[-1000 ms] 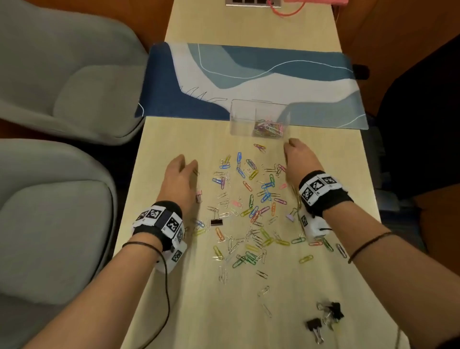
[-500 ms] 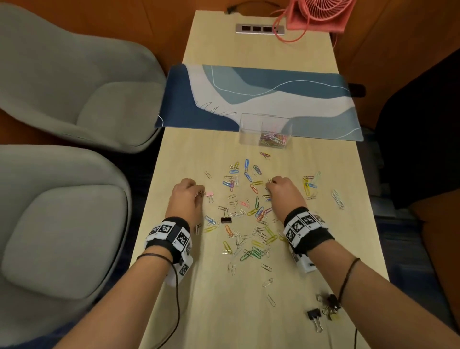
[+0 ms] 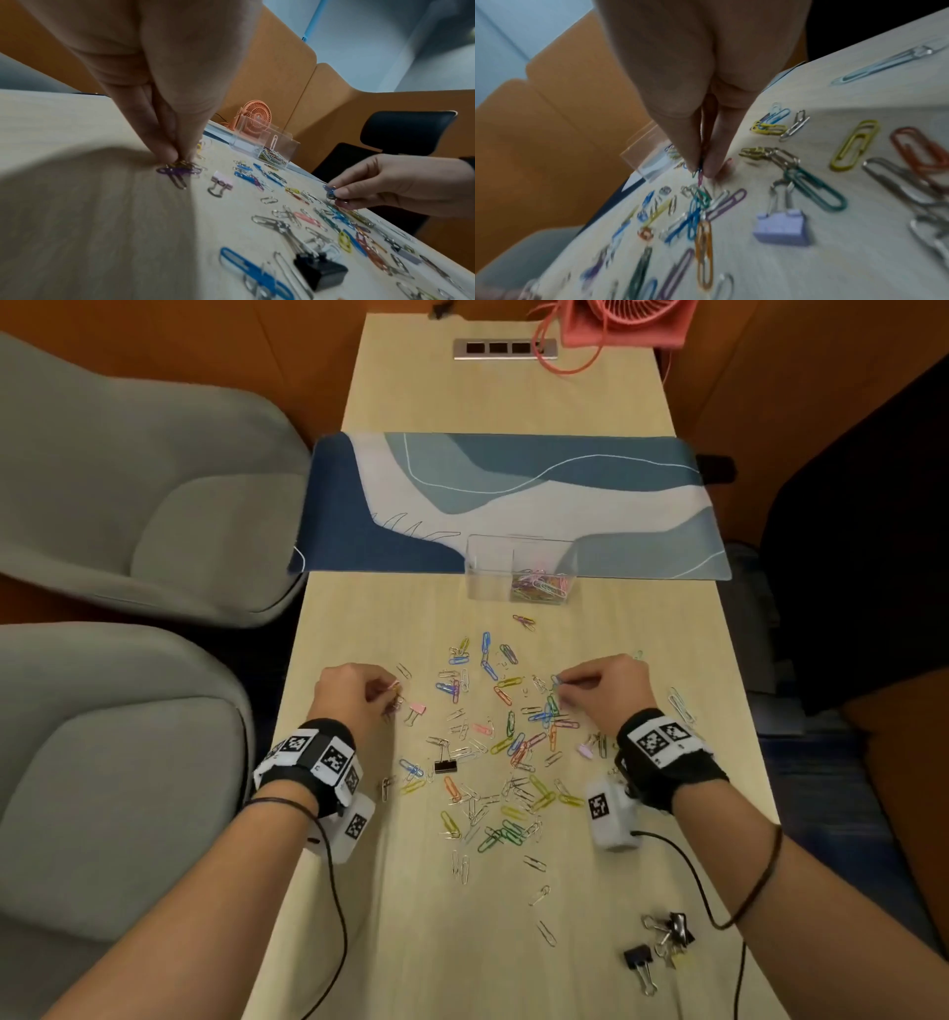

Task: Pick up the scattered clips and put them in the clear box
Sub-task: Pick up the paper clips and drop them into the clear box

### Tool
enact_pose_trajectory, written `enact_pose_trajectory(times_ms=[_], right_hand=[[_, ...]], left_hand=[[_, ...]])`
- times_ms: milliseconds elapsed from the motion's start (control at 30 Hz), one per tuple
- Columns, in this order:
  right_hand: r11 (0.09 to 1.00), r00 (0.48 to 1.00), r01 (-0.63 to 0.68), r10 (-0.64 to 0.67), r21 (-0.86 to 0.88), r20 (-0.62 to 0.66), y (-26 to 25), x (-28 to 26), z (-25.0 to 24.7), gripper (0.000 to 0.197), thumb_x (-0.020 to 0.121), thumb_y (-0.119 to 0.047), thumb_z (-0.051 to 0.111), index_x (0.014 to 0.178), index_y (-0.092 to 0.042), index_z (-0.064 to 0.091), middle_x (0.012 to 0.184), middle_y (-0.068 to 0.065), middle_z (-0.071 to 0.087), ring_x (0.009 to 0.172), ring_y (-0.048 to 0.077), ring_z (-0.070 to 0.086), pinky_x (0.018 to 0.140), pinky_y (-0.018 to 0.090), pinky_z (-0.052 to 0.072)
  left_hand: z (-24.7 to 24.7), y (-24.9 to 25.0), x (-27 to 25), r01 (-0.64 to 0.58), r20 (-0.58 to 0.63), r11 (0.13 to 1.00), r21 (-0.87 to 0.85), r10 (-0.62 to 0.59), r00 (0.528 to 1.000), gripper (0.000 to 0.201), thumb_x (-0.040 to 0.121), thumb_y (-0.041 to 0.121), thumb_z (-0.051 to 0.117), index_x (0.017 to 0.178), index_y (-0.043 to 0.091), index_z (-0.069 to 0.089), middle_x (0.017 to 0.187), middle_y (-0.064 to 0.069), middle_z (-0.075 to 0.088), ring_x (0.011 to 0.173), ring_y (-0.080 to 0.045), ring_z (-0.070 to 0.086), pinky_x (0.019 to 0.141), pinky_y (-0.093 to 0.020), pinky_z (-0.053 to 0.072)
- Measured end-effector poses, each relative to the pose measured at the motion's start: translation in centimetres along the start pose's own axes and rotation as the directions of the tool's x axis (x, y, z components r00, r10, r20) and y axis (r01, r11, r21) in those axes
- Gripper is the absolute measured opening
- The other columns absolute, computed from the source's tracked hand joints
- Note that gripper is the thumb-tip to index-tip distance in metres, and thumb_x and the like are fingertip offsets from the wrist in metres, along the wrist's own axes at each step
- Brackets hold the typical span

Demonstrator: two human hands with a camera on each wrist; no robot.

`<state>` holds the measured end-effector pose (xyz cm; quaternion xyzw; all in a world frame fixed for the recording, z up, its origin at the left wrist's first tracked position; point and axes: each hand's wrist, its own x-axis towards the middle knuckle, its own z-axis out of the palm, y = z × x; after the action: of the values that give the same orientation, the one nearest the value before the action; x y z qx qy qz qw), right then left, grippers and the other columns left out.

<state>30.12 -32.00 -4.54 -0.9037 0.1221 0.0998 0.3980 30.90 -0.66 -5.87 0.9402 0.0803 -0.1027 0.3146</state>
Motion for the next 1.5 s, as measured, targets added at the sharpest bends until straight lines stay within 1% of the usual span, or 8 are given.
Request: enact_pose_trajectory(times_ms=[133,300,667,800,933,1100,1300,1500], right_hand=[[0.935,0.996,-0.081,0.09,0.345,-0.009,-0.1,0.7,-1.9,0.016,0.074,-0.008,0.08,0.089,-0.013,0.078,0.086,0.004,0.076,0.078,0.014,0.073,0.083,0.022,0.056],[0.607,0.993,-0.068,0.121,0.792,-0.007,-3.3,1.9,-4.5,0.025,0.08,0.008,0.069,0.104,0.012,0.067,0.092,0.023,0.07,0.074,0.023,0.071,0.077,0.023,0.058],[0.43,0.991,0.045,0.096,0.902,-0.095,-6.9,6.7,-7.6,0.019,0.082,0.008,0.066,0.101,0.006,0.067,0.089,0.015,0.071,0.076,0.017,0.07,0.075,0.021,0.058],[0.44,0.987,0.048,0.118,0.897,-0.111,-6.7,8.4,-7.8,0.022,0.082,0.007,0.067,0.105,0.008,0.067,0.094,0.017,0.071,0.08,0.02,0.071,0.075,0.02,0.057],[0.623,0.978,0.114,0.069,0.774,-0.199,-6.9,9.4,-7.5,0.02,0.081,0.005,0.07,0.101,0.006,0.07,0.091,0.018,0.072,0.078,0.021,0.072,0.075,0.022,0.058],[0.921,0.911,0.302,-0.204,0.245,-0.357,-6.4,11.1,-6.7,0.013,0.08,-0.01,0.074,0.092,-0.011,0.078,0.086,0.001,0.075,0.076,0.01,0.071,0.081,0.022,0.056],[0.768,0.751,0.583,-0.634,-0.267,-0.184,-6.6,12.1,-4.3,0.011,0.081,-0.005,0.069,0.088,-0.007,0.077,0.087,0.006,0.074,0.077,0.018,0.068,0.077,0.03,0.057],[0.74,0.793,0.548,-0.608,-0.39,-0.038,-6.1,12.2,-3.0,0.011,0.086,-0.015,0.067,0.09,-0.014,0.077,0.094,0.004,0.072,0.085,0.02,0.065,0.079,0.038,0.055]], left_hand=[[-0.5,1.1,0.3,-0.031,-0.07,0.993,-0.117,0.023,0.997,0.008,0.083,0.022,0.076,0.091,0.02,0.077,0.079,0.006,0.073,0.075,-0.008,0.068,0.078,-0.023,0.055],[-0.7,6.4,2.4,-0.187,-0.129,0.923,-0.336,0.152,0.98,0.014,0.086,0.012,0.071,0.099,0.014,0.076,0.089,0.0,0.075,0.082,-0.013,0.07,0.077,-0.019,0.056],[0.7,18.0,10.4,-0.434,-0.213,0.881,-0.189,0.395,0.894,0.012,0.084,0.025,0.075,0.096,0.023,0.078,0.076,0.014,0.068,0.065,0.007,0.055,0.062,-0.001,0.038],[2.1,19.1,11.3,-0.405,-0.155,0.899,-0.166,0.381,0.911,0.01,0.08,0.021,0.078,0.09,0.023,0.076,0.07,0.013,0.069,0.068,-0.003,0.062,0.07,-0.011,0.049],[3.4,18.8,11.4,-0.403,-0.129,0.91,-0.092,0.391,0.911,0.006,0.079,0.024,0.079,0.085,0.024,0.078,0.073,0.011,0.071,0.069,-0.007,0.064,0.076,-0.026,0.056],[3.9,17.8,11.2,-0.484,-0.155,0.874,0.045,0.485,0.861,0.018,0.086,0.032,0.07,0.102,0.026,0.077,0.096,0.007,0.072,0.091,-0.014,0.055,0.083,-0.027,0.042],[3.7,14.9,10.2,-0.471,-0.328,0.877,-0.097,0.419,0.847,0.022,0.086,0.016,0.063,0.102,0.028,0.073,0.096,0.009,0.064,0.092,-0.012,0.049,0.086,-0.023,0.037],[2.7,10.9,8.8,-0.375,-0.422,0.901,-0.219,0.259,0.869,0.031,0.083,0.005,0.06,0.104,0.024,0.072,0.1,0.004,0.06,0.09,-0.013,0.052,0.087,-0.017,0.04]])
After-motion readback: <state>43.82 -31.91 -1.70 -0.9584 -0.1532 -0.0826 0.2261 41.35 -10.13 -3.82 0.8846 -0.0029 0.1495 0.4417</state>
